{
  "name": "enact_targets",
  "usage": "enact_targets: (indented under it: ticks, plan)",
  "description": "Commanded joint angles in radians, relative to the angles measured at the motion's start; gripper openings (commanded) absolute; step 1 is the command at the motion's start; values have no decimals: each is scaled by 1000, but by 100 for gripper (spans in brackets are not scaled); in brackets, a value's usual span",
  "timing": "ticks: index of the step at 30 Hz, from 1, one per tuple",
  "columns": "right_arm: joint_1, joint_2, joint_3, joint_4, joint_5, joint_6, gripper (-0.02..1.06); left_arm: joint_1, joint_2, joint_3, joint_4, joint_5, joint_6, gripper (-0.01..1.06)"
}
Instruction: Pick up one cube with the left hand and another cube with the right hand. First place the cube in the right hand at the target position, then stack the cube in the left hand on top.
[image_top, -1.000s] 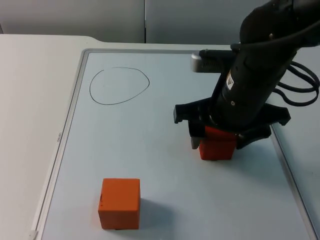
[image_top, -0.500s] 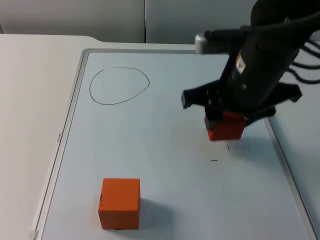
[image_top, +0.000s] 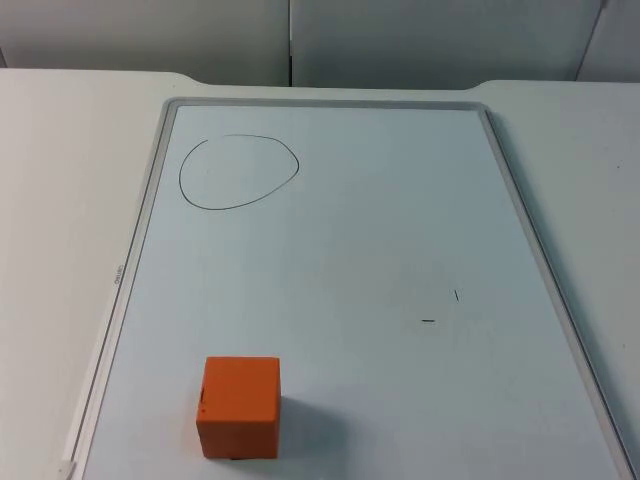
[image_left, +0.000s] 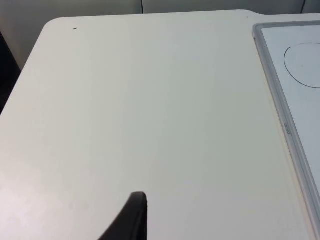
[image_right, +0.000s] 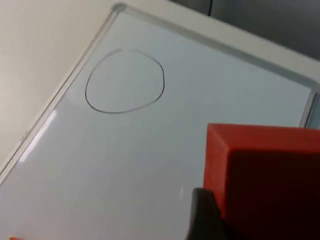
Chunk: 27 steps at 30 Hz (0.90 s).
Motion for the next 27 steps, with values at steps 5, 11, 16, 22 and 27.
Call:
enact_targets:
  ticks: [5, 11, 16, 22, 27]
  plan:
    - [-11, -215, -2, 22, 85, -93, 0, 2, -5, 3, -1, -9, -4, 105]
    - [-11, -307, 2, 157, 106, -240, 0, 2, -5, 3, -1, -9, -4, 105]
    - [-11, -322, 19, 189, 91, -306, 0, 2, -5, 3, -1, -9, -4, 105]
    - [-14, -320, 19, 199, 35, -325, 0, 2, -5, 3, -1, -9, -4, 105]
    - [-80, -320, 19, 208, 32, -327, 0, 2, -5, 3, -1, -9, -4, 105]
